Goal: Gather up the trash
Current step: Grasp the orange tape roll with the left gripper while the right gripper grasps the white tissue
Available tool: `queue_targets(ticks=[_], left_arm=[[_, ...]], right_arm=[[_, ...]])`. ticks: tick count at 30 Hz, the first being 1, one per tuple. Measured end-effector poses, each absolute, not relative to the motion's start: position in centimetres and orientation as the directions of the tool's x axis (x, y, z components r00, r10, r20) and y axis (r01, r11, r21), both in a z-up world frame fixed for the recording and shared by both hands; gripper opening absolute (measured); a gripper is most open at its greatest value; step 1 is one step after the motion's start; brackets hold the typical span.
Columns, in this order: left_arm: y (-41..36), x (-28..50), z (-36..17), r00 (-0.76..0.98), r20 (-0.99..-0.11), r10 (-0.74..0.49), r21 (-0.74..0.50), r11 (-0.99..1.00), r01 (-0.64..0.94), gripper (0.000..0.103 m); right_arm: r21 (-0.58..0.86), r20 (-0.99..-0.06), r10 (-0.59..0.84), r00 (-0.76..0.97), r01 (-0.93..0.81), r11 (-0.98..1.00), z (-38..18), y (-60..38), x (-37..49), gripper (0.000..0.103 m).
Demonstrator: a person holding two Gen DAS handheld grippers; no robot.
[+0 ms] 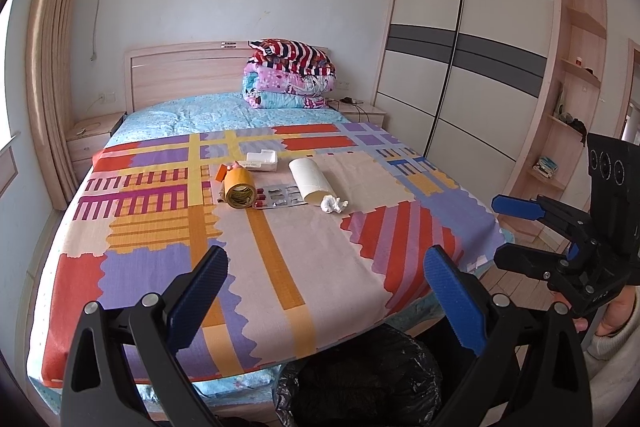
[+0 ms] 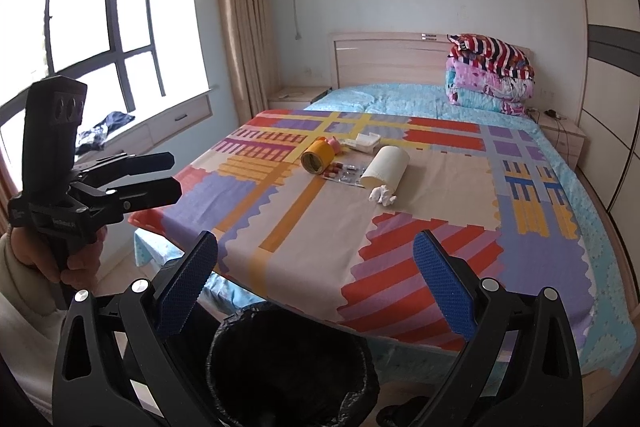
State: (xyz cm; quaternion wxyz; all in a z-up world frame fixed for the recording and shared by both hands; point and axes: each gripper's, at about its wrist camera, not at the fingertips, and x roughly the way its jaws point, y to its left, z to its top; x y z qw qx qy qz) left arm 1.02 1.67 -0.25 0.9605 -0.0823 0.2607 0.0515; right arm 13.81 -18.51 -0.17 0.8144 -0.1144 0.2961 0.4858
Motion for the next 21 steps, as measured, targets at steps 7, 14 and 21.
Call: queue_targets(ticks=[7, 14, 21], left_arm=[[4.4, 4.0, -1.0, 0.834, -0.541, 0.103, -0.111, 0.975, -0.192, 0.095], [7.6, 8.3, -2.1, 0.803, -0.584, 0.121, -0.098, 0.971, -0.218, 0.095], [10.2, 12.7, -3.4, 0.783, -0.611, 0.112, -0.119, 0.966, -0.231, 0.095]], right_arm=[[0.082, -0.608, 0.711, 0.354, -0.862, 0.5, -0.8, -16.3, 15.7, 0.099], [0.095, -0.634, 0.696, 0.338, -0.859, 0.504, -2.2, -13.4, 18.8, 0.098], [0.113, -0.663, 0.669, 0.337, -0.838, 0.534, -4.2, -10.9, 22.1, 0.098]])
